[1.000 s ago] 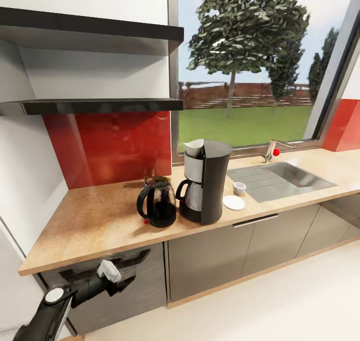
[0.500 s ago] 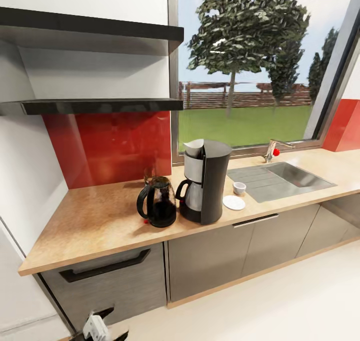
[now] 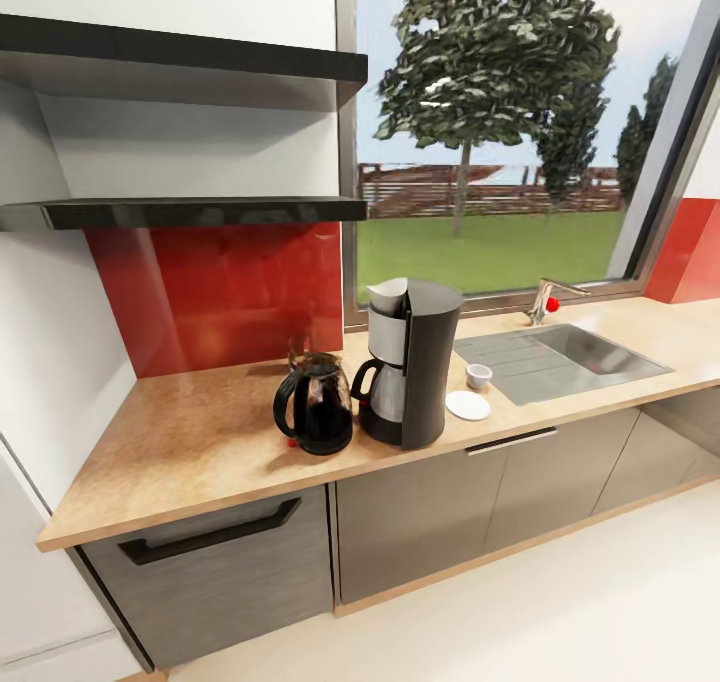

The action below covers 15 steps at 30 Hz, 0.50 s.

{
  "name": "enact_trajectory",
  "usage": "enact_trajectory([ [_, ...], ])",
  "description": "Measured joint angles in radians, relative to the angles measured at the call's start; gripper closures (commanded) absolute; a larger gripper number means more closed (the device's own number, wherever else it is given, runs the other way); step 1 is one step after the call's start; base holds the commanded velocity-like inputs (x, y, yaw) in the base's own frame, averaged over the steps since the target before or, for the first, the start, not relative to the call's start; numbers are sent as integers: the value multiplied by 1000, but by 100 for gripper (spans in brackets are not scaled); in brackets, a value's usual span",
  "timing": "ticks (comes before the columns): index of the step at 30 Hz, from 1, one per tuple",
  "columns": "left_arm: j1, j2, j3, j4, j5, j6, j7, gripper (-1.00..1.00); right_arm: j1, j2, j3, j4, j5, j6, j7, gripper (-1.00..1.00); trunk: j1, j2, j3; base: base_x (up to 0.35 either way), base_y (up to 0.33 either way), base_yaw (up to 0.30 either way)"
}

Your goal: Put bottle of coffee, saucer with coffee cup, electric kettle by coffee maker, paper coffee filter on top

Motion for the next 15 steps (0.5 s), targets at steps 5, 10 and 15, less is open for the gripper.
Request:
enact_trajectory([
  [5, 0, -19, 1, 129, -54, 5, 326, -100, 0, 1, 2, 0, 2, 0, 4, -100, 0, 0, 0, 0, 0, 0],
  [10, 0, -60, 1, 156, -76, 33, 486, -100, 0, 4, 4, 1, 3, 0, 5, -100, 0, 0, 0, 0, 0, 0],
  [15, 0, -85, 6, 171, -77, 130, 533, -100, 0, 7, 1, 0, -1, 1, 4, -100, 0, 0, 0, 0, 0, -45],
])
